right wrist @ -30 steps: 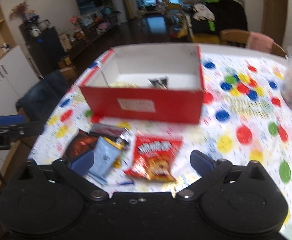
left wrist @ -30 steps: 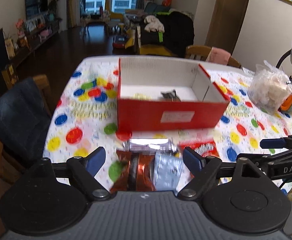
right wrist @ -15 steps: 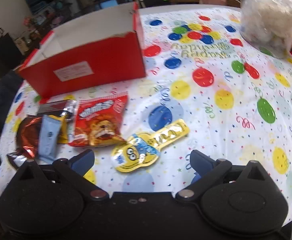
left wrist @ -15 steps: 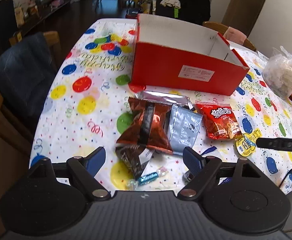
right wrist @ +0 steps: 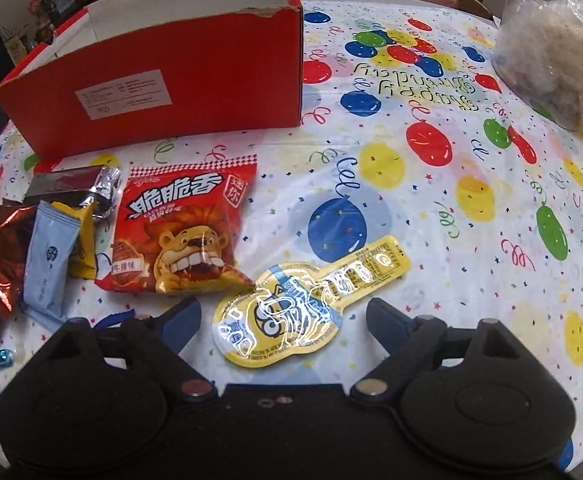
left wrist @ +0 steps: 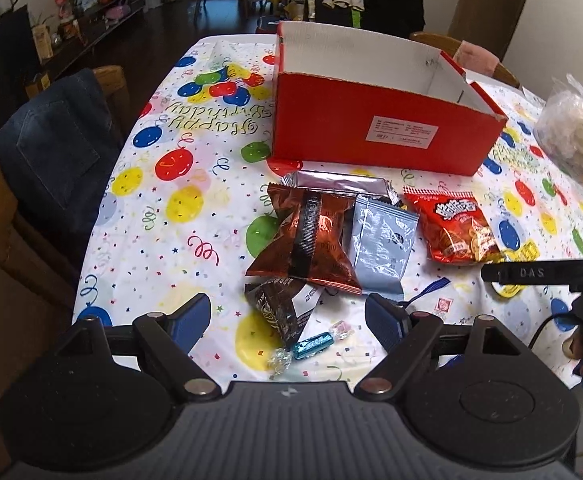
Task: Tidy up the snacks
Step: 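Move the left gripper to the brown chocolate wrapper while the right gripper approaches the yellow Minion pouch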
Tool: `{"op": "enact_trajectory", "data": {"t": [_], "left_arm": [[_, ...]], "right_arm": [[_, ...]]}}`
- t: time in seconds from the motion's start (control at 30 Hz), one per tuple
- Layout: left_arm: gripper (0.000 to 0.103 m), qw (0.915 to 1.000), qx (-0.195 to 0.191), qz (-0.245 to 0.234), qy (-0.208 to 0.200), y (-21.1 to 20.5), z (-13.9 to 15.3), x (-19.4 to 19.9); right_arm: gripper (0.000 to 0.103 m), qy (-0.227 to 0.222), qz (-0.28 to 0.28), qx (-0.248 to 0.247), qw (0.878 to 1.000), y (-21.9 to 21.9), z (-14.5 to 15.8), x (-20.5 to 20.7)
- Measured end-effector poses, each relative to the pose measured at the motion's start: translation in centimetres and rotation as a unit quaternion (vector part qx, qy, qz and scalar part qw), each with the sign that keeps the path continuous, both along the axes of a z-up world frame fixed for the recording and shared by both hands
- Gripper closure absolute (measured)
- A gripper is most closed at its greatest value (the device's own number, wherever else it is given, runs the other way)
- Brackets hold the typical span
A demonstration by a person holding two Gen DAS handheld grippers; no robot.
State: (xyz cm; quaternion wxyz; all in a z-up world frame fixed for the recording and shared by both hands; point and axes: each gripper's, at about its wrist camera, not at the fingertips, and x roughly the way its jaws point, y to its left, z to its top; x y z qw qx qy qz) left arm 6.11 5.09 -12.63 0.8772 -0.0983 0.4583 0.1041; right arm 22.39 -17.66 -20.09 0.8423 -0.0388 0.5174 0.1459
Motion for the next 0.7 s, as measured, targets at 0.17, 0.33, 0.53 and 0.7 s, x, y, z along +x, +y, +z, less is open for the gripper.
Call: {"op": "enact_trajectory", "data": {"t": [0.17, 0.33, 0.53, 0.7], "left_arm": [[0.019, 0.9999, 0.008, -0.005, 0.003, 0.1, -0.6, 0.4], [0.019, 0.9999, -0.005, 0.005, 0.015, 0.8, -1.7, 1.2], [0.019, 0.9985, -0.043, 0.013, 0.031, 2.0, -3.0, 2.6], [0.026, 0.9966, -0.07, 0.008, 0.043, 2.3, -3.9, 3.6]], "right_arm": [[0.019, 0.002, -0.009, -0.011, 1.0, 0.4, -0.5, 0.1], [0.021, -0.005, -0.02, -0.009, 1.0, 0.3, -0.6, 0.1], [0.033, -0.012, -0.016, -0.007, 1.0, 0.1, -0.4, -0.1], [0.034, -0.01, -0.007, -0.004, 1.0, -0.2, -0.3, -0.2]]}}
